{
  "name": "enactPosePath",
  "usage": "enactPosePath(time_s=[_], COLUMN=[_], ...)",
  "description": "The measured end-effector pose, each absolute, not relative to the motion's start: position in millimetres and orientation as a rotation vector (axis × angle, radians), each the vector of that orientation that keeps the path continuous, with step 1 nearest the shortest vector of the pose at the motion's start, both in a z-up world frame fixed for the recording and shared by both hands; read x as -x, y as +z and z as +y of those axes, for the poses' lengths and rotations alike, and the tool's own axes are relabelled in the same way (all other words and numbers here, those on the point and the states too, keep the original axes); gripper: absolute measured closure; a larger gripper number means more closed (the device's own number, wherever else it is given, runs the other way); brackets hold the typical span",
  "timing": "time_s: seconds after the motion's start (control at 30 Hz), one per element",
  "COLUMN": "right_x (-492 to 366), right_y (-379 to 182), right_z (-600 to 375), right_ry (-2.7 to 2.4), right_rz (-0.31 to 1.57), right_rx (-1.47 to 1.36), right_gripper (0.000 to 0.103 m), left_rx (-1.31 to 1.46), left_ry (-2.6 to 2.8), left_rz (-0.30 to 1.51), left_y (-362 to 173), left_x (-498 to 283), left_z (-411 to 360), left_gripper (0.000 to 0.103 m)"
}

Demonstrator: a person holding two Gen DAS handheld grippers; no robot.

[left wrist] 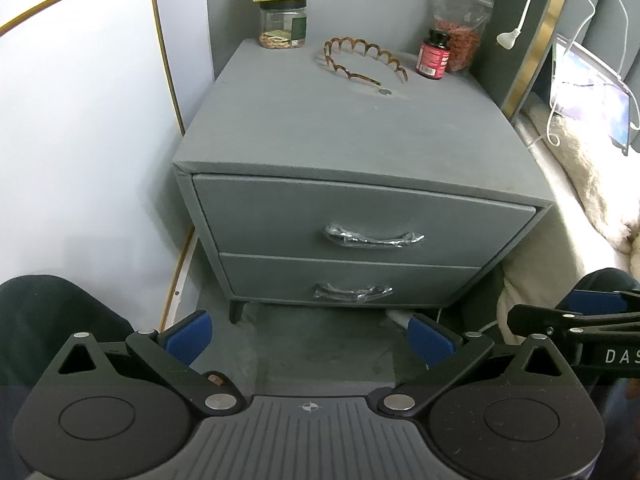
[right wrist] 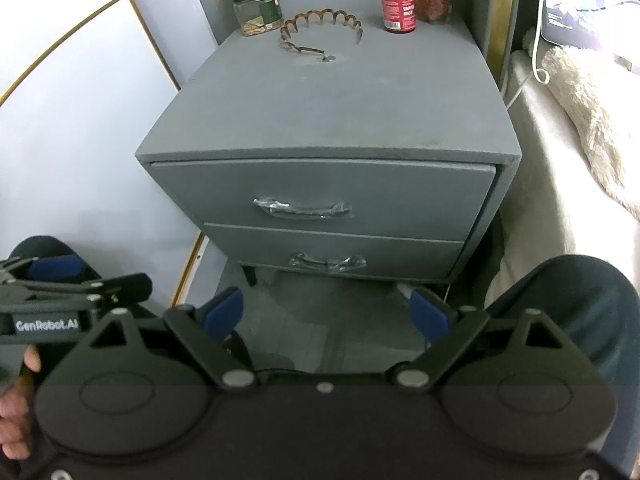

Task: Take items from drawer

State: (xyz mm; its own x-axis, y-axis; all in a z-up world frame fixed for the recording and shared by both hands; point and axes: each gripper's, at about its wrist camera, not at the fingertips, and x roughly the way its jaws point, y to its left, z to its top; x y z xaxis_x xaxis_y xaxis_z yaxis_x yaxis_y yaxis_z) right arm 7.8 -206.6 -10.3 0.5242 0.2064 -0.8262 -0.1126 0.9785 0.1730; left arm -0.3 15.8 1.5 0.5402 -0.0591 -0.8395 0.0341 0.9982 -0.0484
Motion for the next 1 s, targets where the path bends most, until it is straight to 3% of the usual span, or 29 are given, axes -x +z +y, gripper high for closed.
enactPosePath(time_s=[1.0], right_x=[0], right_y=[-14], right_z=[-193], right_ry=[0.141], right_rz=[1.004], right_rx=[0.012], right_gripper=[0.012], left_rx=[-0.021], left_ry=[-0.044], left_rz=[1.0], left_y=[3], left_x=[1], left_z=[15], left_gripper=[0.0])
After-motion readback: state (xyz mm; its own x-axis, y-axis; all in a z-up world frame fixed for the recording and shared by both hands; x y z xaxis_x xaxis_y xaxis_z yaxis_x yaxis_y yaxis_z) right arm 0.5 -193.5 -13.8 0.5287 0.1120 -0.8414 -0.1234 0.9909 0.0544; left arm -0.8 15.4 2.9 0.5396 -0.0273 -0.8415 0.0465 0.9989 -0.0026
